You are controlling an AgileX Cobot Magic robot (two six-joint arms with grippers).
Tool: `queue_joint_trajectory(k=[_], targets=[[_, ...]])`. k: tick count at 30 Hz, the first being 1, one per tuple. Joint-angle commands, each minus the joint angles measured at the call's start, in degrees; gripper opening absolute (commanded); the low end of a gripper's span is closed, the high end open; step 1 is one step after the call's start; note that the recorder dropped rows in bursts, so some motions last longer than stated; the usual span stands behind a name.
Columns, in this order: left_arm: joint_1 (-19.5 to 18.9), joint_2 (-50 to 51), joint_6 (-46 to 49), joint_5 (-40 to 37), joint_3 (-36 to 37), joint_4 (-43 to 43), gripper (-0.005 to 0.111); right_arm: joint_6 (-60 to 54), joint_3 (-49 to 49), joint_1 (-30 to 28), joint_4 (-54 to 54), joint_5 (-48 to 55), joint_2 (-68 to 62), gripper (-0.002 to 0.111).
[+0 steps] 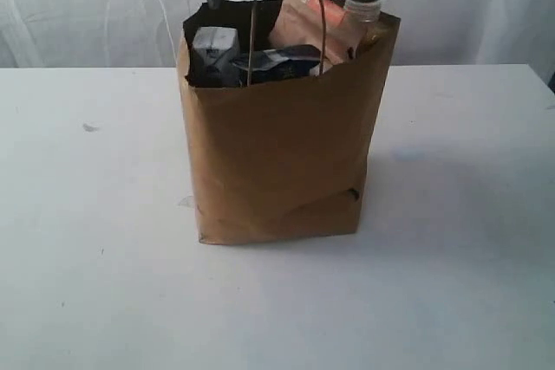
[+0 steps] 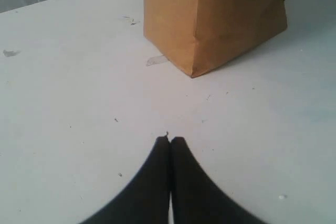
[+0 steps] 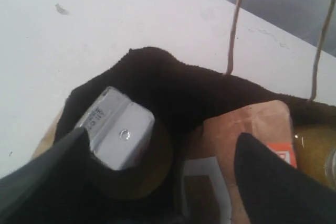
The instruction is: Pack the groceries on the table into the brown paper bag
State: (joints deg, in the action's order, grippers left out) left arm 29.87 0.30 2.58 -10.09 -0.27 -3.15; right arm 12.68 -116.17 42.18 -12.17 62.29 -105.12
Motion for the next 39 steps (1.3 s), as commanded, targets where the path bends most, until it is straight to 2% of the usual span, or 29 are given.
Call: queue_joint_trajectory(k=[1, 4, 7, 10, 11, 15, 24, 39], targets=[[-0.03, -0.3, 0.2, -0.2, 0.27, 0.07, 0.0, -0.48, -0.43, 0.08, -0.29, -1.96, 3.24, 0.07], [-0.03, -0.3, 0.2, -0.2, 0.27, 0.07, 0.0, -0.48, -0.43, 0.08, -0.51, -4.08, 5.65, 0.067], [-0.03, -0.3, 0.2, -0.2, 0.27, 0.07, 0.0, -0.48, -0.43, 0.08, -0.51, -5.85, 8.0, 0.056], [-0.03, -0.3, 0.2, -0.2, 0.27, 0.07, 0.0, -0.48, -0.43, 0.08, -1.56, -6.25, 10.18, 0.036], [-0.03, -0.3, 0.2, -0.2, 0.27, 0.07, 0.0, -0.48, -0.43, 0.08, -1.71, -6.25, 11.14, 0.026], [-0.03, -0.3, 0.2, -0.2, 0.27, 0.07, 0.0, -0.48, -0.43, 0.08, -1.79, -6.25, 14.23, 0.001], [-0.03, -0.3, 0.2, -0.2, 0.27, 0.07, 0.0, -2.13, -0.43, 0.31, 4.57, -0.06, 21.28, 0.0], [-0.03, -0.3, 0.2, -0.2, 0.27, 0.07, 0.0, -2.57, -0.43, 6.71, 4.87, 6.61, 31.36, 0.0]])
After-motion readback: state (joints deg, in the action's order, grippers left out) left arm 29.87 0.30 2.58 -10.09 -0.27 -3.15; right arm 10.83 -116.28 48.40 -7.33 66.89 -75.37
